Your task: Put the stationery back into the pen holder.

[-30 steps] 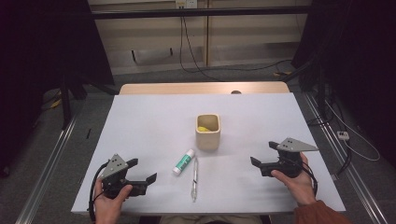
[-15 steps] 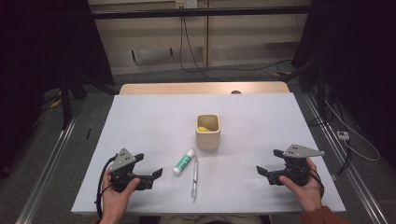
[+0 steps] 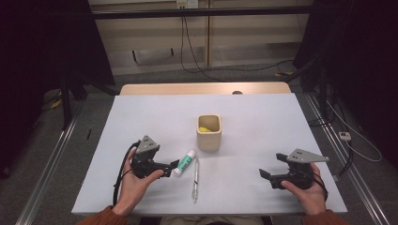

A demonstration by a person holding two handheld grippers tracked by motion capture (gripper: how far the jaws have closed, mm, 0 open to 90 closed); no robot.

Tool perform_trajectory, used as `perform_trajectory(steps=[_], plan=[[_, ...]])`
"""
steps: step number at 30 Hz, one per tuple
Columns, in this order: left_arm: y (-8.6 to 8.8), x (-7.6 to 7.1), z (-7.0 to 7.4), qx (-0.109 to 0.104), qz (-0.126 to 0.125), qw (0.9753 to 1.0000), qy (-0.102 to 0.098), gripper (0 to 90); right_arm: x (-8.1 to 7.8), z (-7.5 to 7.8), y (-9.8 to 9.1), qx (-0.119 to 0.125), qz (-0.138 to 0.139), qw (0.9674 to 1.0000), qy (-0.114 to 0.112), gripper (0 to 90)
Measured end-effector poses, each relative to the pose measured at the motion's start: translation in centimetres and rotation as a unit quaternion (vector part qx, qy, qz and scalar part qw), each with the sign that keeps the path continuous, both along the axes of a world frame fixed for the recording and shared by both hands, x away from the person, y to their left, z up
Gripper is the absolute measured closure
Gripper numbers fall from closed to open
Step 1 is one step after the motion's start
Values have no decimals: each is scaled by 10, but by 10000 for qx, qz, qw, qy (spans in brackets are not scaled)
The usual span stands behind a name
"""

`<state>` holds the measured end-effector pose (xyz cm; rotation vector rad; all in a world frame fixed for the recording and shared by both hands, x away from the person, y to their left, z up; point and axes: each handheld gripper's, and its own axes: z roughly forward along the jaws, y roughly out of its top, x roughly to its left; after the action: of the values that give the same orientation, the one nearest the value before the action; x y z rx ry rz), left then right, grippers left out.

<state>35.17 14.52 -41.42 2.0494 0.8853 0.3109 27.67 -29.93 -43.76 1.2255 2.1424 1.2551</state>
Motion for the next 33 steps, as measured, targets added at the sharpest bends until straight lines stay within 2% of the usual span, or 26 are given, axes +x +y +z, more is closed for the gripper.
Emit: perform_trajectory(steps=[4, 6, 8, 9, 11, 13, 17, 19, 25, 26, 27, 29, 33], plan=[[-16, 6, 0, 149, -139, 9998, 61, 62, 1, 0, 1, -11, -3, 10000, -46, 76], [-21, 8, -1, 254, -116, 9996, 12, 65, 0, 1, 1, 34, 20, 10000, -63, 76], [-26, 11, -1, 272, -197, 9994, 119, 65, 0, 1, 1, 46, 23, 10000, -83, 76], [-29, 12, -2, 373, -149, 9991, 93, 70, 0, 1, 1, 60, 21, 10000, -76, 76], [-32, 14, -1, 393, -323, 9986, 107, 85, 1, 1, 0, 114, 1, 9999, -49, 76], [-34, 17, -2, 440, -322, 9984, 139, 75, 1, 1, -1, 122, -14, 9999, -48, 76], [-38, 26, -5, 433, -162, 9988, 159, 70, 2, 1, 0, 92, 31, 9999, -35, 76], [-41, 28, -8, 587, -52, 9982, 129, 73, 2, 1, 0, 80, 46, 10000, -19, 76], [-41, 39, -11, 634, 1, 9972, 396, 105, 3, 1, -1, 42, -24, 10000, -6, 76], [-42, 39, -12, 621, 99, 9972, 403, 128, 3, 1, -1, 47, -41, 10000, 0, 76], [-43, 41, -11, 589, 18, 9972, 460, 135, 3, 1, -2, 39, -52, 10000, 2, 76], [-47, 42, -10, 740, -9, 9963, 437, 146, 3, 0, -2, 29, -69, 10000, 17, 76], [-53, 44, -6, 702, 13, 9958, 592, 174, 3, 0, -3, 43, -92, 9999, 14, 76]])
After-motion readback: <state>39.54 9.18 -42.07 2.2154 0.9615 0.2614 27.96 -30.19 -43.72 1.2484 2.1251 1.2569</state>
